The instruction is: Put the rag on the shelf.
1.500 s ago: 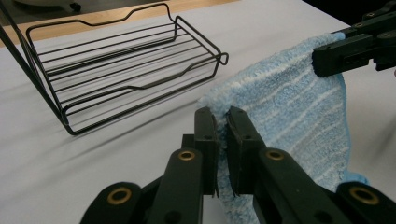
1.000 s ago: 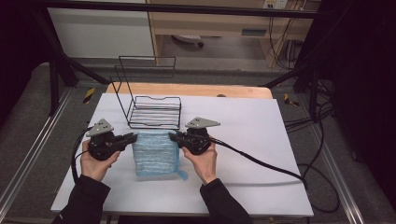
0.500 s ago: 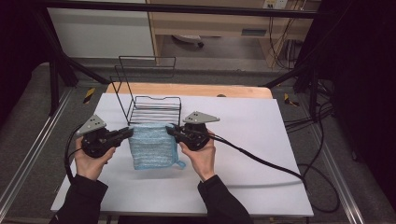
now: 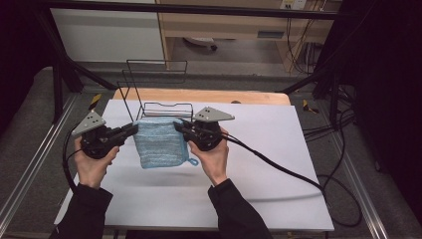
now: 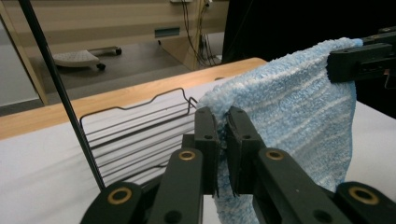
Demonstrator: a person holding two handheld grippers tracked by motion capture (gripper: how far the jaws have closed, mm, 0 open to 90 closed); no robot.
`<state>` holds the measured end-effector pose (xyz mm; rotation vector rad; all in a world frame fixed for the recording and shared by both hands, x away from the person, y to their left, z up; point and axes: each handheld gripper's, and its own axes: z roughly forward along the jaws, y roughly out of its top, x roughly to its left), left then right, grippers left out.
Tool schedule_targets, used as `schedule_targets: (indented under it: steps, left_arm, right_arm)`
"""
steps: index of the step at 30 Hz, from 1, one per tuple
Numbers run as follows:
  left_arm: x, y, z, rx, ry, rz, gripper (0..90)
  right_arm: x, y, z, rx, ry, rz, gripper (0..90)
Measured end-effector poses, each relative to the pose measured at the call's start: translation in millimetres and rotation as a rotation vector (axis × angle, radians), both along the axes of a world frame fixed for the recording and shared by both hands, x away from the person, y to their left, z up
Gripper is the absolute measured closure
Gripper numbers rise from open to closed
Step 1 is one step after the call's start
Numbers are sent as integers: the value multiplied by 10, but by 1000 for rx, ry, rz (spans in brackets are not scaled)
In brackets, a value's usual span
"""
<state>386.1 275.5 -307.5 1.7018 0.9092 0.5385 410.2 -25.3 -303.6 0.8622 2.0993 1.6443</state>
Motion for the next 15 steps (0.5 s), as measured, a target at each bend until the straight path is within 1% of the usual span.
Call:
schedule_targets:
  steps: [1,3,4,6,7,8,9,11,12,15]
  left_arm:
    - [4,3,16,-11,-4,-1,839]
    - [7,8,50,-22,-19,6,839]
    - [9,7,65,-23,-27,12,840]
    - [16,2,100,-31,-43,22,840]
    - [21,3,119,-34,-50,23,840]
    - [26,4,140,-41,-57,22,840]
    - [31,4,161,-47,-65,22,840]
    - [42,4,207,-59,-79,24,840]
    - [48,3,232,-65,-85,26,840]
    - [68,-5,301,-81,-106,30,840]
  right_arm:
    - [2,8,50,1,-16,1,806]
    - [-1,15,76,3,-21,-2,806]
    - [-1,26,127,0,-38,-2,806]
    - [3,31,151,3,-45,-3,806]
    - [7,34,174,4,-49,-5,806]
    - [15,36,220,5,-67,-12,806]
    - [15,36,220,5,-67,-12,806]
    - [22,36,292,14,-90,-20,807]
    - [22,36,292,14,-90,-20,807]
    - [35,32,383,24,-119,-31,807]
